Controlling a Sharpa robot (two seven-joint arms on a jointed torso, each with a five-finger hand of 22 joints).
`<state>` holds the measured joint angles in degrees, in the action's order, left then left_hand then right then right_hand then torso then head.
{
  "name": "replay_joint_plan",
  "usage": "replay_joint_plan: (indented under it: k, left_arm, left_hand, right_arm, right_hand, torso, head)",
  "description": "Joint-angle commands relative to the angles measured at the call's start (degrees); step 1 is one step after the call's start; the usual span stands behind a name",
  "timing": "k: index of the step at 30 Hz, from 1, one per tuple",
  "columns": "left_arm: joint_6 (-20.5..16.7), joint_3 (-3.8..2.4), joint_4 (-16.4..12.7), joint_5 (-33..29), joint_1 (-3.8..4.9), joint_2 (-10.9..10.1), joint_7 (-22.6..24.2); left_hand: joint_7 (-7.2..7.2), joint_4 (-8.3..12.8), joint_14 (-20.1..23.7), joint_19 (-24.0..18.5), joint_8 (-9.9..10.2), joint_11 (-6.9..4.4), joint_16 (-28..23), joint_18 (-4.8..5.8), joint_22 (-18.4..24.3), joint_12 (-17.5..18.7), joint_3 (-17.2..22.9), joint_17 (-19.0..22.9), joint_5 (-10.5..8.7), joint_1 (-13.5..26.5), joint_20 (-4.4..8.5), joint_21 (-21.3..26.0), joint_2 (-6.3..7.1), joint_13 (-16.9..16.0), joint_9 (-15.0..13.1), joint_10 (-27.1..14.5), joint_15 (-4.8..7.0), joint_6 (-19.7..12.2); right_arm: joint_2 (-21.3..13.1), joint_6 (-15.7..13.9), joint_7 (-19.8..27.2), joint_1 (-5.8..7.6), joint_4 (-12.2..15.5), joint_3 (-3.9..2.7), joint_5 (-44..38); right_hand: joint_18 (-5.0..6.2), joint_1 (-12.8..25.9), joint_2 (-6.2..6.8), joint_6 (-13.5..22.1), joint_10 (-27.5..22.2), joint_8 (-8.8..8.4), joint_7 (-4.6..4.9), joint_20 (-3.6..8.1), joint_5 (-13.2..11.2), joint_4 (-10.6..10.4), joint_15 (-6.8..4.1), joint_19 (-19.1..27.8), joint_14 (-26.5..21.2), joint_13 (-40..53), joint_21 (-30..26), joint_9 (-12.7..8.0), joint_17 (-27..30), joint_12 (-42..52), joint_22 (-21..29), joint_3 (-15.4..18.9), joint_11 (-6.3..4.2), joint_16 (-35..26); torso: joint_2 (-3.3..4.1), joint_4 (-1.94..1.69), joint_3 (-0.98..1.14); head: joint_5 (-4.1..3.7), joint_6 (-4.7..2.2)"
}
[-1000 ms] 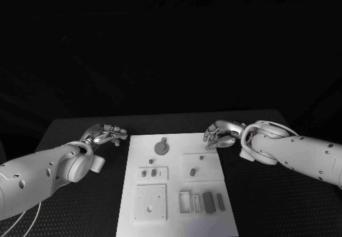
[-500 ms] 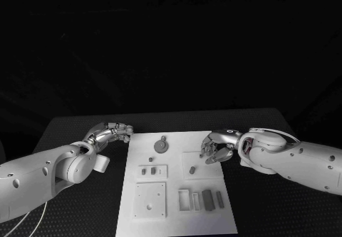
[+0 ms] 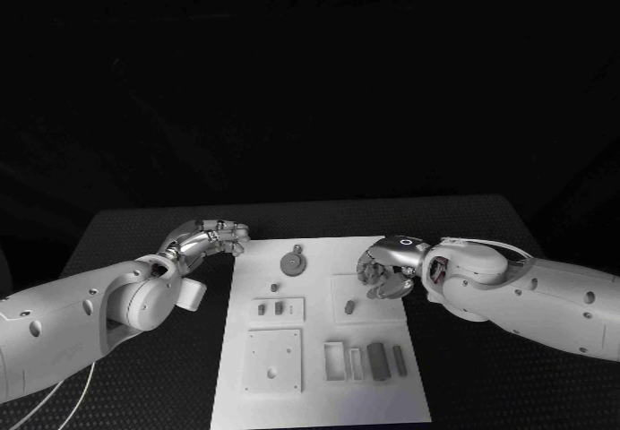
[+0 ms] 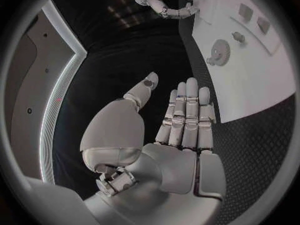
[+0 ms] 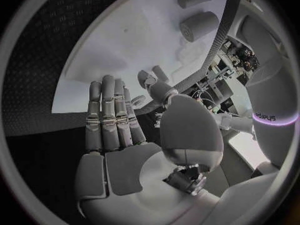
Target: Assemble the parts on the task board
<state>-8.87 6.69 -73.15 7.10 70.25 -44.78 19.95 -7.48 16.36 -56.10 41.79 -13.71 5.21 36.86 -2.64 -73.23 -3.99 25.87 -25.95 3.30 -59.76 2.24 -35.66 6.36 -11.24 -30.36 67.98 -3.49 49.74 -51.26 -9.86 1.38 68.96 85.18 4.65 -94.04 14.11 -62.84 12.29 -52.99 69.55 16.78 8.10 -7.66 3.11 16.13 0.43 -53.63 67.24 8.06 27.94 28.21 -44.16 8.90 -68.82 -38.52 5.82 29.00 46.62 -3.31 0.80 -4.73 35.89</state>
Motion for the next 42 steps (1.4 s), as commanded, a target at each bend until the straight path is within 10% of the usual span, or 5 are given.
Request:
replay_joint_plan:
  k: [1,42]
  left_arm:
    - [1.05,-0.05,-0.28,-1.26,0.05,-0.01,1.22]
    - [2.72,-0.05,-0.24,-2.00,0.07,-0.21,0.29]
  left_hand:
    - [-0.26,-0.05,-0.35,0.19,-0.33,0.01,-0.17,-0.16,0.03,-0.34,-0.26,-0.05,-0.26,-0.18,-0.09,0.37,-0.29,0.07,0.05,0.24,-0.04,0.33]
    - [-1.29,-0.32,-1.45,0.94,-0.92,0.97,-1.64,-0.37,-0.03,-0.09,-0.09,-1.19,0.44,-0.16,-0.07,0.88,-1.47,0.43,0.34,0.52,-0.04,0.93]
  right_arm:
    - [0.37,-1.67,-1.25,-0.14,-0.15,0.02,-3.43]
    - [2.71,0.36,-1.73,-1.10,-2.04,0.25,-8.42]
  right_hand:
    - [0.89,-0.26,0.50,-0.21,-0.03,-0.20,0.16,-0.08,-0.21,0.01,-0.04,-0.43,0.45,-0.13,-0.38,-0.07,-0.04,0.02,-0.05,-0.21,0.06,-0.20]
    - [0.89,-1.28,-0.30,-5.11,5.29,2.55,-1.42,1.79,-0.33,-0.16,-1.86,-4.53,4.45,2.57,2.26,0.70,-4.31,1.01,-2.79,-8.91,-2.07,1.77]
  torso:
    - [0.07,-0.10,-0.03]
    - [0.04,0.09,0.14]
  head:
    - [0.16,0.11]
    - [0.37,0.39]
